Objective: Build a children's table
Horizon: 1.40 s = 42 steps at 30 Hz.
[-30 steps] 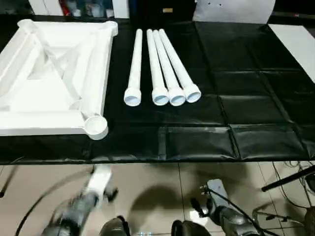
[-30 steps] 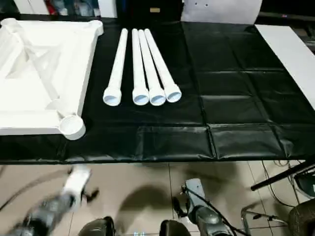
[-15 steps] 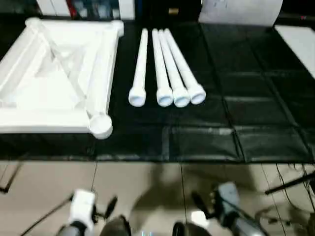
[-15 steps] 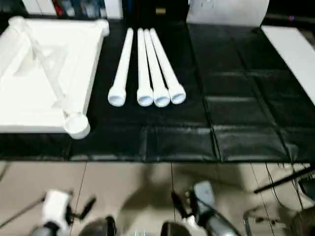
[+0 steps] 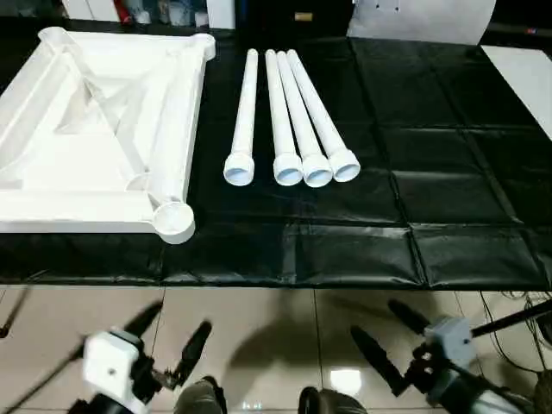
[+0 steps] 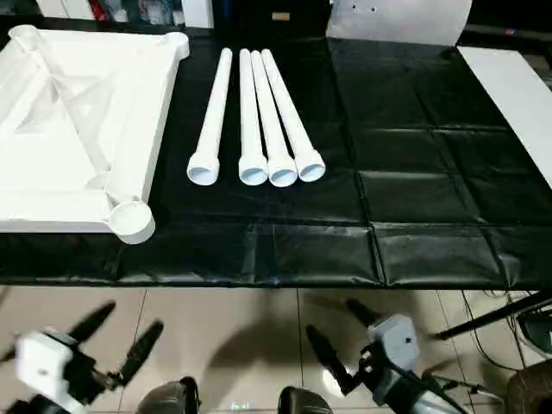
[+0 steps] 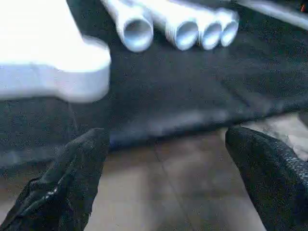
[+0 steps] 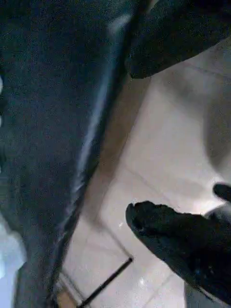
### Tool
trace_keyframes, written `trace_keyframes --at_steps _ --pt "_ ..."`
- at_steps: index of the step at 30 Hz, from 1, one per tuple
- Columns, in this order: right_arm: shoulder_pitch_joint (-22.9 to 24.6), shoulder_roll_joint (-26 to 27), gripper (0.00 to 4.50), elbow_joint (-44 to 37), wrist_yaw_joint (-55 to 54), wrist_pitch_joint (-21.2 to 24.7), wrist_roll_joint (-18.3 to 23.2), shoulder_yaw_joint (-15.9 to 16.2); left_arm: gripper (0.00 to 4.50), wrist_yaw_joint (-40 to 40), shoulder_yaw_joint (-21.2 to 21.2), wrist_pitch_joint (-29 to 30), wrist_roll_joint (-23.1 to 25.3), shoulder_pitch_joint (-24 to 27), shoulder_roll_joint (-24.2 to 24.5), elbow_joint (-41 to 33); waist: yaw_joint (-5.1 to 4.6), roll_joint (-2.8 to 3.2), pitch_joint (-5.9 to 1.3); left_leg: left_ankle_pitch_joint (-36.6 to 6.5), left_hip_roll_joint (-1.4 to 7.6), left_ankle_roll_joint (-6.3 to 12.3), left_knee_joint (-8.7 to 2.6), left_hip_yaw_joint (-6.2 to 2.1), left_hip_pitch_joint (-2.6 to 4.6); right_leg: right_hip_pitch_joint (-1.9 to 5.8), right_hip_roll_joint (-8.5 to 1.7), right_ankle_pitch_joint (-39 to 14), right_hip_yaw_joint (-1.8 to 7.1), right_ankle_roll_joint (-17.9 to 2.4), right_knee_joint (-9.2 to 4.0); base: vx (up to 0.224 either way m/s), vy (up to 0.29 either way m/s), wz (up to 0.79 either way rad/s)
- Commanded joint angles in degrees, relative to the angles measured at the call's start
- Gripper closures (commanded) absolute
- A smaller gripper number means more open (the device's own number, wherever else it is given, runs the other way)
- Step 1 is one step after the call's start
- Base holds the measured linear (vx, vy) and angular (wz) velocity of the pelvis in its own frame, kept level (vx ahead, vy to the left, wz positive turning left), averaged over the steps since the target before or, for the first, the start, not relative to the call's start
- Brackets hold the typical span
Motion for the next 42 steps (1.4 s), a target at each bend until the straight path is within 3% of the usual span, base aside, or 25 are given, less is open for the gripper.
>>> trace_keyframes --at_steps 1,3,6,9,11,14,15,18,21,22,23,24,25,26,28,30,31,34,35,36,37,38,40,41,42 --pt "-1.17 -0.71 0.00 -7.12 -2.29 4.56 3.76 -2.81 0.06 2.56 2.17 4.39 -2.40 -1.76 0.80 -6.71 0.27 -0.08 -1.90 -13.94 2.74 3.03 -4.07 -1.50 0.98 1.64 -2.69 -4.30 2.73 -4.41 -4.29 0.000 0.000 0.00" --pt "-3.26 -0.57 0.00 -9.02 -4.41 6.43 4.76 -3.93 0.06 4.24 2.93 6.58 -3.30 -4.35 0.80 -8.62 0.17 -0.15 -2.12 -12.83 2.61 2.58 -3.84 -1.41 1.15 1.54 -2.54 -3.75 2.66 -4.09 -4.21 0.000 0.000 0.00" --pt "-12.13 1.01 0.00 -9.27 -10.86 9.85 2.47 -5.50 0.06 8.81 3.97 12.95 -7.60 -15.31 1.36 -10.48 -0.09 0.16 -2.81 -10.64 2.07 0.64 -3.54 -1.50 1.64 1.40 -2.24 -3.21 2.45 -4.32 -3.62 -0.018 0.002 -0.01" --pt "-17.80 3.00 0.00 -7.62 -14.28 8.50 -1.84 -4.68 0.06 11.41 4.10 17.60 -8.51 -22.40 1.84 -9.26 -0.22 0.21 -3.81 -5.72 1.65 -0.36 -2.52 -1.23 1.43 1.85 -2.04 4.46 2.58 -4.66 -2.55 -0.018 0.002 -0.01" --pt "-20.87 4.33 0.00 -6.58 -17.11 10.85 -2.90 -3.98 0.06 12.88 4.54 19.67 -6.31 -26.13 1.27 -5.81 -0.43 -0.24 -4.11 -3.60 1.35 -0.36 -2.24 -1.13 1.33 2.04 -1.77 7.51 2.59 -4.84 -2.30 0.000 0.000 0.00" --pt "-22.91 5.65 0.00 -5.01 -19.02 14.42 -1.68 -3.02 0.06 15.44 4.74 20.59 -2.92 -29.28 -0.66 -0.67 -0.59 0.07 -4.48 -3.36 1.21 -0.50 -2.04 -1.20 1.33 2.19 -1.69 8.09 2.79 -5.20 -1.97 0.000 0.000 0.00" --pt "-24.37 7.04 0.00 -2.33 -24.58 16.53 -5.55 -3.12 0.06 17.35 3.77 20.52 0.25 -30.99 -1.26 2.72 -0.47 -0.16 -4.75 -3.29 1.35 -0.57 -1.96 -1.11 1.19 2.38 -1.72 7.67 2.92 -5.14 -2.07 0.000 0.000 0.00" --pt "-25.14 9.01 0.00 0.73 -27.06 17.54 -6.27 -2.82 0.06 19.28 2.14 20.27 2.26 -31.97 -1.89 5.83 -0.47 0.07 -4.95 -5.33 1.39 -1.83 -2.01 -1.06 1.27 2.14 -1.80 4.37 2.91 -5.66 -2.17 -0.018 0.000 -0.02" --pt "-25.72 8.78 0.00 3.49 -26.13 16.24 -10.63 -0.02 0.06 20.25 -0.08 21.45 3.63 -31.66 -2.47 6.61 -0.08 -0.29 -5.21 -9.49 1.21 1.38 -1.61 -0.36 0.53 2.49 -3.55 -4.06 4.05 -6.02 -3.36 0.000 0.000 0.00" --pt "-26.01 9.75 0.00 3.69 -25.90 15.68 -9.74 -0.06 0.06 20.14 -0.73 21.76 4.17 -31.59 -2.43 6.60 0.07 -0.09 -5.32 -9.28 1.19 2.45 -1.46 -0.25 0.45 2.60 -3.99 -4.67 4.32 -6.31 -3.56 0.000 0.000 0.00" --pt "-26.83 10.73 0.00 3.80 -26.71 16.79 -8.31 -0.66 0.06 19.56 -1.74 21.79 4.94 -31.78 -2.95 6.99 0.39 -0.16 -5.54 -8.67 1.01 6.02 -0.79 -0.25 0.00 2.95 -5.30 -6.75 5.17 -6.87 -4.26 0.000 0.000 0.00" --pt "-26.83 10.73 0.00 3.80 -26.71 16.79 -8.31 -0.66 0.06 19.56 -1.74 21.79 4.94 -31.78 -2.95 6.99 0.39 -0.16 -5.54 -8.67 1.01 6.02 -0.79 -0.25 0.00 2.95 -5.30 -6.75 5.17 -6.87 -4.26 -0.048 0.063 0.00" --pt "-27.70 10.87 0.00 3.76 -26.75 17.07 -8.05 -0.25 0.06 18.86 -2.44 21.33 5.53 -32.37 -3.51 8.26 0.87 -0.21 -5.65 -7.98 1.03 8.92 0.40 -0.75 -0.29 3.25 -7.31 -9.34 6.29 -7.36 -5.34 -0.033 0.050 0.00" --pt "-28.29 10.78 0.00 3.70 -26.77 17.36 -8.09 -0.18 0.06 18.75 -2.73 21.31 5.79 -32.96 -3.88 8.79 0.89 -0.31 -5.61 -7.74 1.13 9.49 0.49 -0.92 -0.30 3.22 -7.47 -10.02 6.34 -7.61 -5.52 -0.038 0.084 0.03" --pt "-29.92 11.59 0.00 3.32 -28.70 18.51 -8.58 -0.63 0.06 18.59 -3.20 20.15 6.65 -34.48 -4.50 11.41 0.63 0.21 -5.43 -8.58 1.28 10.40 -0.51 -0.60 0.67 2.14 -5.89 -12.91 5.17 -8.70 -5.58 -0.048 0.106 0.06" --pt "-30.87 13.09 0.00 3.20 -29.39 19.51 -6.53 -1.82 0.06 18.57 -3.52 19.74 7.08 -35.45 -4.69 13.04 -0.13 1.41 -5.44 -12.22 0.86 10.81 -1.60 0.09 1.92 1.09 -4.39 -14.79 4.23 -8.15 -5.61 -0.052 0.110 0.07" --pt "-31.64 13.52 0.00 3.72 -30.96 19.19 -8.83 -1.64 0.06 18.32 -4.05 19.84 7.34 -35.87 -4.79 14.05 -0.34 2.10 -5.41 -13.00 0.71 10.69 -2.14 -0.09 1.97 1.18 -4.04 -14.93 3.78 -7.76 -5.66 -0.051 0.113 0.05" --pt "-31.74 12.89 0.00 3.78 -32.78 20.35 -12.62 -1.02 0.06 17.88 -5.45 20.22 7.70 -35.50 -5.15 13.99 -0.43 1.78 -5.96 -13.41 0.36 11.53 -2.28 0.03 1.80 1.52 -4.32 -12.69 4.12 -6.36 -5.84 -0.046 0.139 0.01" --pt "-31.52 13.17 0.00 3.32 -32.65 21.47 -11.66 -1.47 0.06 17.94 -5.71 20.56 7.79 -35.29 -5.13 13.36 -0.40 1.59 -5.91 -14.70 0.09 11.99 -2.18 0.07 1.43 1.67 -5.17 -13.57 4.49 -5.11 -6.38 -0.040 0.143 0.03" --pt "-31.31 13.64 0.00 2.99 -33.00 21.95 -11.01 -1.95 0.06 17.93 -5.72 20.75 7.96 -35.11 -5.09 12.75 -0.24 1.43 -5.88 -16.51 0.12 12.58 -1.40 -0.45 1.37 1.73 -7.16 -15.88 5.41 -4.00 -7.38 -0.023 0.066 0.03" --pt "-31.06 14.24 0.00 2.95 -33.95 22.28 -10.66 -2.60 0.06 17.84 -5.53 20.97 7.89 -35.12 -5.18 12.29 -0.08 1.85 -5.98 -17.05 0.52 13.09 -1.06 -1.48 1.30 2.05 -8.70 -18.83 5.78 -3.44 -8.19 -0.046 0.136 0.03" --pt "-30.96 14.45 0.00 2.99 -34.22 22.40 -10.40 -2.88 0.06 17.80 -5.47 21.05 7.91 -35.17 -5.27 12.17 -0.26 2.06 -6.11 -16.70 0.51 13.32 -1.24 -1.72 1.15 2.19 -8.46 -18.94 5.49 -3.14 -8.12 -0.046 0.153 -0.02" --pt "-30.85 14.60 0.00 3.32 -33.32 22.51 -8.82 -3.18 0.06 17.75 -5.46 21.09 8.20 -35.59 -5.55 12.58 -1.24 2.95 -6.27 -20.17 0.02 12.34 -3.39 -1.16 2.51 1.04 -4.68 -18.33 2.81 -1.30 -6.88 -0.067 0.193 0.02" --pt "-30.50 14.62 0.00 3.85 -32.72 21.68 -10.00 -1.95 0.06 17.51 -5.10 20.32 8.73 -36.75 -5.52 13.80 -3.60 2.98 -6.51 -27.40 -0.41 7.35 -6.82 0.10 2.90 -0.22 1.04 -14.06 -2.64 0.23 -1.26 -0.058 0.152 0.07" --pt "-30.50 14.62 0.00 3.85 -32.72 21.68 -10.00 -1.95 0.06 17.51 -5.10 20.32 8.73 -36.75 -5.52 13.80 -3.56 3.69 -6.55 -28.86 -0.40 5.68 -7.85 0.45 2.50 -0.24 1.77 -11.07 -3.94 0.41 2.27 -0.060 0.115 0.03"
